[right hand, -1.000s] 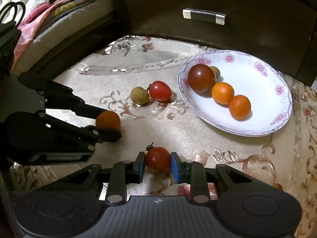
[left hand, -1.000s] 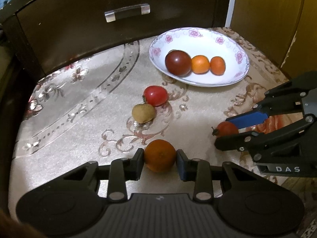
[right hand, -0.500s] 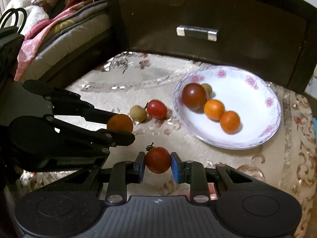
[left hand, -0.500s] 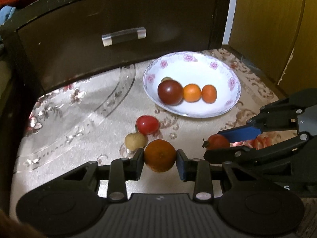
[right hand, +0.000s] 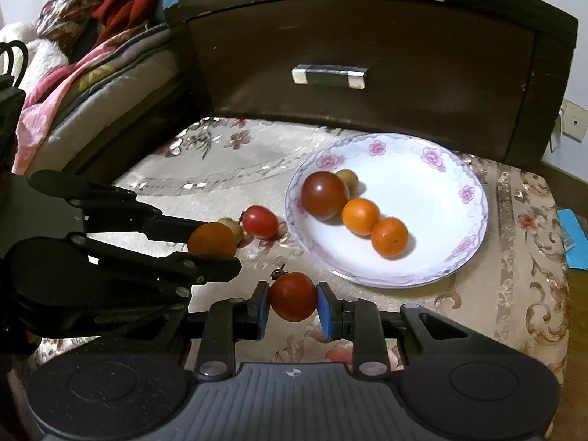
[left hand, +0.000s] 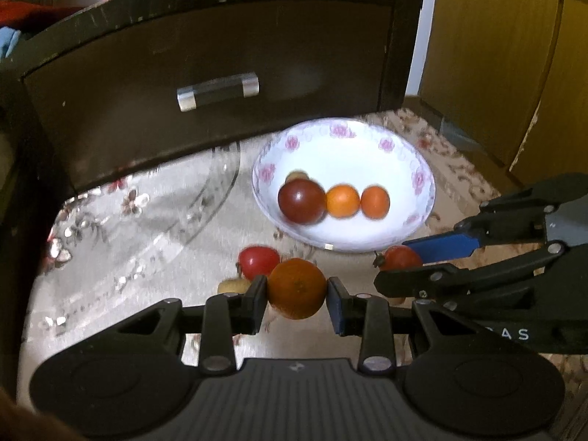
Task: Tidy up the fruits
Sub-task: 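Carry the red tomato and mandarin toward the white plate, then open the right gripper over the plate to drop the tomato while the left gripper drops the mandarin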
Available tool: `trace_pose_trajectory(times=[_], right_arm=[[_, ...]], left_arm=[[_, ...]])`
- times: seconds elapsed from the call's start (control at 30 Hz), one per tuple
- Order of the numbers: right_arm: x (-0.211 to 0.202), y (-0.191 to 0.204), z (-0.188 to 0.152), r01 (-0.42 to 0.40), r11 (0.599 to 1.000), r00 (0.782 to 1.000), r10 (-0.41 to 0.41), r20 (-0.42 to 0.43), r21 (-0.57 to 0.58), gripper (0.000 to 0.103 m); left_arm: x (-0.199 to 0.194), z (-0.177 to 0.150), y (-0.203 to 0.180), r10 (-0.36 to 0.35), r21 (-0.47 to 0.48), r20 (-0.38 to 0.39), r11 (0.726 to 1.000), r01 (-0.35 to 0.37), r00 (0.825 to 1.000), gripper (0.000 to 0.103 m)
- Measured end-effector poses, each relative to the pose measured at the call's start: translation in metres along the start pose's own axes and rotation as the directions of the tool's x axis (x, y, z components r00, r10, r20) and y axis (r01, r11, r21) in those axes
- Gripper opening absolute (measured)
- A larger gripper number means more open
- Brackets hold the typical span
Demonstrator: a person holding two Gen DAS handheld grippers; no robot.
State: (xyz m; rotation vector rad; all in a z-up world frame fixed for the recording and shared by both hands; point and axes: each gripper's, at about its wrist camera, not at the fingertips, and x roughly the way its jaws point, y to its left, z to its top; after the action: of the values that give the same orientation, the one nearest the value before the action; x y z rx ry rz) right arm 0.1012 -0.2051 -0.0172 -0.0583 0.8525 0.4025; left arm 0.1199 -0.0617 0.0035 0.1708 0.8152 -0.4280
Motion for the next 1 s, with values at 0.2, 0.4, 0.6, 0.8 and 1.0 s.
trace_pose_trajectory(times=[0.2, 0.4, 0.6, 0.8, 1.0], right_arm=[[-0.008, -0.012, 0.011, 0.025, 0.999, 0.998, -0.026, 0.049, 0.027, 0.021], [-0.007, -0.034, 0.026, 0.064, 0.995, 0.993, -0.07, 0.092, 0.071, 0.022], [0.002, -0.065, 0.038, 0.085, 0.985, 0.99, -0.101, 0.099, 0.153, 0.022], [0.018, -0.077, 0.043, 0.099, 0.981, 0.99, -0.114, 0.087, 0.165, 0.022], [0.027, -0.086, 0.04, 0.096, 0.976, 0.992, -0.111, 0.067, 0.195, 0.024]], left_arm=[[0.006, 0.023, -0.004, 0.0, 0.004, 0.043, 1.0, 0.0, 0.999, 0.043], [0.023, 0.055, -0.012, -0.009, 0.022, 0.088, 1.0, 0.007, 0.996, 0.042], [0.048, 0.072, -0.019, -0.012, 0.018, 0.087, 1.0, 0.011, 0.996, 0.042], [0.067, 0.076, -0.017, -0.004, 0.008, 0.058, 1.0, 0.003, 0.998, 0.042], [0.077, 0.075, -0.018, -0.008, 0.013, 0.048, 1.0, 0.008, 0.999, 0.042]])
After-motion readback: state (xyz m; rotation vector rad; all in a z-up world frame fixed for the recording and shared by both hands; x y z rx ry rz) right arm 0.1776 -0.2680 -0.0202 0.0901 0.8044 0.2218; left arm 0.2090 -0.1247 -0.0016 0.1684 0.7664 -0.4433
